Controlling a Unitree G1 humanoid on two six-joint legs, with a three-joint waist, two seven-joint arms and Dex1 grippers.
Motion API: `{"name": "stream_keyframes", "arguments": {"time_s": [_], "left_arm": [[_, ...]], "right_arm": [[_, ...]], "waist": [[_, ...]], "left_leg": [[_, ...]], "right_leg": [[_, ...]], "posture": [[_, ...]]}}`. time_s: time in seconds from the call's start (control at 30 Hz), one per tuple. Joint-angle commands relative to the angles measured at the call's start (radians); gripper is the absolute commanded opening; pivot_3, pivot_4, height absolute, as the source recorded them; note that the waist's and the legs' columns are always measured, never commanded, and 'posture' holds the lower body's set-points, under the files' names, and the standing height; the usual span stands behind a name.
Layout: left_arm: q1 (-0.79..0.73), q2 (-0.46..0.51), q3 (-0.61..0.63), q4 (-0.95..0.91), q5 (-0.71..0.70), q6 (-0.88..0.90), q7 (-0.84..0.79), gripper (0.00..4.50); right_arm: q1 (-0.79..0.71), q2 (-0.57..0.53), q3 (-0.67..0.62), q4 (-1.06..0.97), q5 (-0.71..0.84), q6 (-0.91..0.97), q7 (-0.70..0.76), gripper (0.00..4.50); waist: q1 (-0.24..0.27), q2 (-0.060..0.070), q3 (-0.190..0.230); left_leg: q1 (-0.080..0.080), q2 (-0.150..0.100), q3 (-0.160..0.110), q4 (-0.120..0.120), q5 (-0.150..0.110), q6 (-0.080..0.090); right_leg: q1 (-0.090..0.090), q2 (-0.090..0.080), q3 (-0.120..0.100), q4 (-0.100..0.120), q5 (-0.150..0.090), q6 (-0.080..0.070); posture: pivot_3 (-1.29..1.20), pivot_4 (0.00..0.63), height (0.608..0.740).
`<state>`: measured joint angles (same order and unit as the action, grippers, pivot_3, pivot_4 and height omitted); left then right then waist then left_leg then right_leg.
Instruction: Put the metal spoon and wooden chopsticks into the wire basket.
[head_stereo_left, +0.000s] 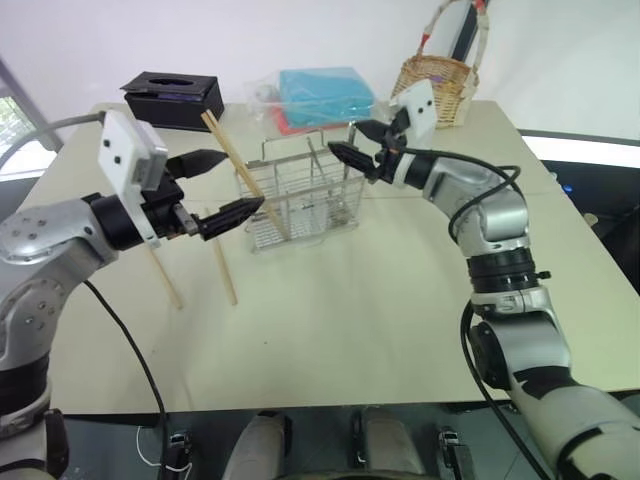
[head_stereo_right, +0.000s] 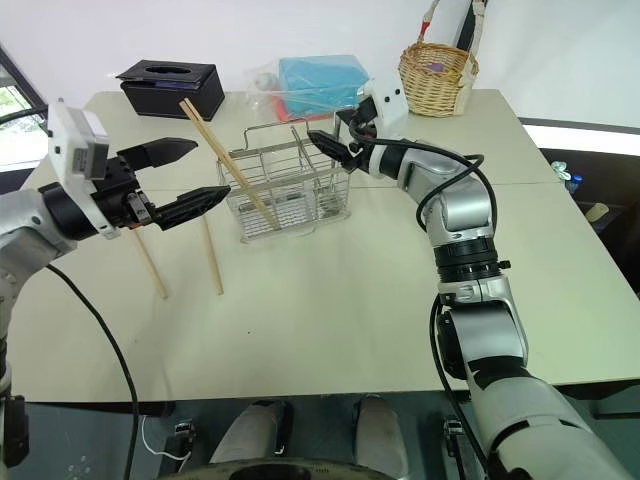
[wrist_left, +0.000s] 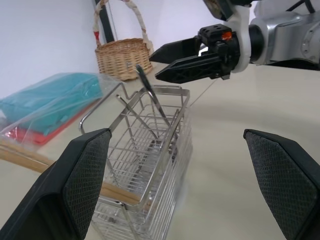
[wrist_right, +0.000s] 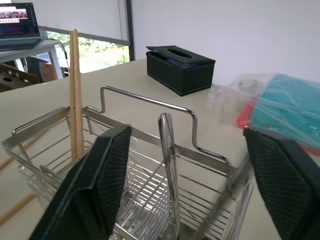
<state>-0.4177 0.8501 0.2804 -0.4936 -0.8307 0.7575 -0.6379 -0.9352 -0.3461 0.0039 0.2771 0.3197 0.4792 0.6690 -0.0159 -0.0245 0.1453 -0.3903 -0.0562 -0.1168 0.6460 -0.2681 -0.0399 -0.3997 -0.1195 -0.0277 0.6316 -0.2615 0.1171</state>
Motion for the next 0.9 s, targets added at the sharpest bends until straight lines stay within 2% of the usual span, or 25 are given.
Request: {"name": "stream_keyframes", "arguments": {"time_s": [0.03,0.13,0.23,0.37,0.43,0.57,0.67,0.77,0.9], "left_arm": [[-0.029,-0.012,0.045,0.0,-0.005,-0.007,0.042,4.5],[-0.052,-0.034,0.097,0.025,-0.029,0.02,0.124,4.5],[-0.097,-0.065,0.183,0.088,-0.039,0.075,0.289,4.5],[-0.175,-0.116,0.285,0.196,-0.009,0.229,0.604,4.5],[-0.208,-0.14,0.328,0.249,0.025,0.328,0.755,4.5],[-0.283,-0.194,0.425,0.38,0.065,0.523,0.942,4.5],[-0.309,-0.189,0.392,0.48,0.143,0.59,0.974,4.5],[-0.382,-0.238,0.411,0.612,0.206,0.669,1.025,4.5],[-0.432,-0.264,0.38,0.739,0.292,0.67,1.028,4.5]], "right_arm": [[-0.02,-0.054,-0.044,-0.083,0.023,0.006,0.029,3.46],[-0.028,-0.121,-0.055,-0.125,0.054,0.015,0.104,3.46],[-0.012,-0.225,-0.07,-0.211,0.137,0.045,0.268,3.46],[0.07,-0.375,-0.088,-0.359,0.258,0.108,0.475,3.46],[0.136,-0.438,-0.107,-0.441,0.324,0.156,0.535,3.46],[0.274,-0.503,-0.132,-0.571,0.396,0.218,0.557,3.46],[0.363,-0.521,-0.149,-0.649,0.436,0.239,0.556,3.46],[0.397,-0.504,-0.158,-0.694,0.465,0.259,0.506,3.46],[0.423,-0.481,-0.164,-0.731,0.491,0.279,0.439,3.46]], "waist": [[0.002,0.0,0.0],[0.003,0.0,0.0],[0.002,0.0,0.0],[0.005,-0.001,-0.001],[0.005,-0.002,-0.001],[0.005,-0.004,-0.001],[0.006,-0.005,-0.001],[0.008,-0.006,-0.001],[0.021,-0.009,-0.002]], "left_leg": [[0.0,0.0,0.0,0.0,0.0,0.0],[0.0,0.0,0.0,0.0,0.0,0.0],[0.0,0.0,0.0,0.0,0.0,0.0],[0.0,0.001,-0.001,0.0,0.0,0.0],[0.001,0.001,-0.002,0.0,0.0,0.001],[0.001,0.0,-0.001,0.001,0.0,0.0],[0.001,0.0,-0.001,0.001,0.0,0.0],[0.001,0.0,-0.001,0.002,0.0,0.0],[0.001,0.0,-0.002,0.001,0.0,-0.001]], "right_leg": [[0.0,0.0,0.0,0.0,0.0,0.0],[0.001,0.0,0.0,0.0,0.0,0.0],[0.001,0.0,0.0,0.0,0.0,0.0],[0.002,0.0,-0.002,-0.001,0.0,0.001],[0.003,0.0,-0.002,-0.001,-0.001,0.002],[0.004,-0.001,-0.002,-0.001,0.001,0.004],[0.004,-0.001,-0.002,-0.001,0.001,0.004],[0.004,-0.001,-0.002,-0.001,0.001,0.004],[0.004,-0.001,-0.002,-0.001,0.001,0.004]], "posture": [[0.0,0.15,0.661],[0.0,0.15,0.661],[0.0,0.15,0.661],[0.0,0.15,0.661],[0.0,0.15,0.661],[0.0,0.15,0.661],[0.0,0.15,0.661],[0.0,0.15,0.661],[0.0,0.15,0.661]]}}
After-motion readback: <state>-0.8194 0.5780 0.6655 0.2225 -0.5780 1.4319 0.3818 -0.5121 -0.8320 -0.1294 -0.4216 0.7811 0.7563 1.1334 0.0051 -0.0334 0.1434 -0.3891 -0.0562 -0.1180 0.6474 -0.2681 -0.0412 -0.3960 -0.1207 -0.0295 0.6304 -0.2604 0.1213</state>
